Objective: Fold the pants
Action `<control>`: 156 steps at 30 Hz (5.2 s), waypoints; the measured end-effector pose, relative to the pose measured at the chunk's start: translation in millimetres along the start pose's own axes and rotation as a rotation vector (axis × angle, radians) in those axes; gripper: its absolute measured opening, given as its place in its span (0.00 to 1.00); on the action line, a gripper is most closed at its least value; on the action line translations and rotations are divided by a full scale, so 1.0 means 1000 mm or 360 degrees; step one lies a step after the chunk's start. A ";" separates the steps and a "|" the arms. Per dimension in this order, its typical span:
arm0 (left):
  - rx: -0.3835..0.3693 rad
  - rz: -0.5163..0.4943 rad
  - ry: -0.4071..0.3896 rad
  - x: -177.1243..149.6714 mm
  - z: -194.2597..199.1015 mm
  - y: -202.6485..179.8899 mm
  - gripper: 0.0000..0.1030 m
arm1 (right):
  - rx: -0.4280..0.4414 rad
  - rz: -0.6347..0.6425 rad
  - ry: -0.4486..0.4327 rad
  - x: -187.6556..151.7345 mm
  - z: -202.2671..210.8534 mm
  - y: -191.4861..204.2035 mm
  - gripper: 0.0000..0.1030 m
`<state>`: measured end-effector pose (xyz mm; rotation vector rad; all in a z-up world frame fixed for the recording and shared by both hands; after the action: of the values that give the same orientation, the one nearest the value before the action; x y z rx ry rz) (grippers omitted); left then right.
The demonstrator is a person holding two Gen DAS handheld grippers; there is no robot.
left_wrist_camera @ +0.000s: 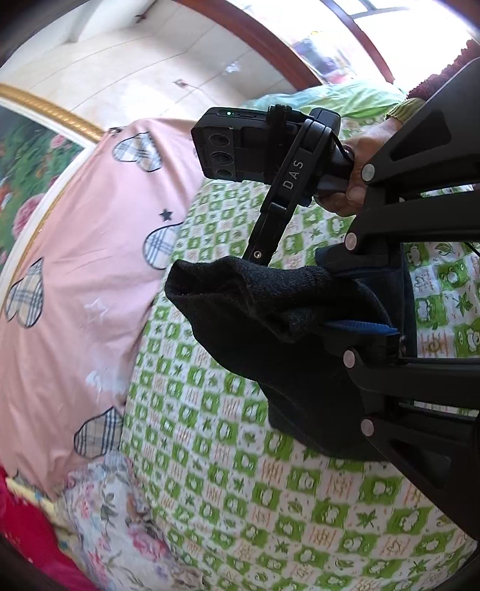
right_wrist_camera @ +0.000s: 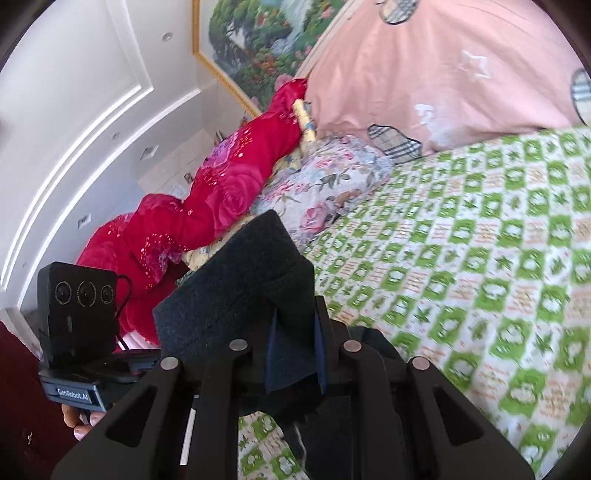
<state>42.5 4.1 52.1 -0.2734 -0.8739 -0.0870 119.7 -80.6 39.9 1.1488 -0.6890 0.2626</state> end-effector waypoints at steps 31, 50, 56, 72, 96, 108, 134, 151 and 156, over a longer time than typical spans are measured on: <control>-0.0117 -0.0291 0.0268 -0.054 -0.097 -0.061 0.24 | -0.0479 -0.0378 -0.0225 -0.049 0.096 -0.093 0.23; -0.0281 -0.0205 0.0214 -0.059 -0.064 -0.058 0.52 | -0.0696 -0.0386 -0.0381 -0.057 0.114 -0.054 0.66; -0.0248 -0.0134 0.0140 -0.054 -0.042 -0.037 0.55 | -0.0729 -0.0352 -0.0410 -0.057 0.108 -0.037 0.75; -0.0035 0.0162 0.0081 -0.053 -0.018 0.056 0.62 | -0.0990 -0.0399 -0.0465 -0.062 0.092 -0.034 0.84; -0.0024 0.0290 0.0213 -0.055 -0.057 0.103 0.69 | -0.1336 -0.0357 -0.0339 -0.075 0.063 -0.063 0.85; -0.0026 0.0281 0.0284 -0.062 -0.079 0.108 0.72 | -0.1337 -0.0376 -0.0225 -0.108 0.075 -0.088 0.76; -0.0070 0.0182 0.0317 -0.068 -0.105 0.106 0.46 | -0.1067 -0.0480 -0.0215 -0.116 0.066 -0.096 0.62; 0.0026 0.0133 0.0202 -0.058 -0.058 0.094 0.26 | -0.0973 -0.0381 -0.0296 -0.108 0.065 -0.053 0.48; 0.0086 0.0148 0.0128 -0.046 -0.036 0.106 0.26 | -0.0921 -0.0299 -0.0282 -0.095 0.050 -0.033 0.47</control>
<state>59.1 94.5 -26.2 -0.2576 -0.7813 0.0121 46.0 -125.2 -32.2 0.6762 -0.7430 -0.1950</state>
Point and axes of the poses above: each gripper's, at about its wrist camera, not at the fingertips, and z roughly against the way its jaws point, y to its left, x to its top, the point moved 6 cm from there along -z, roughly the way its jaws point, and after that the axes turned 13 degrees about -z, right-handed, at the moved point
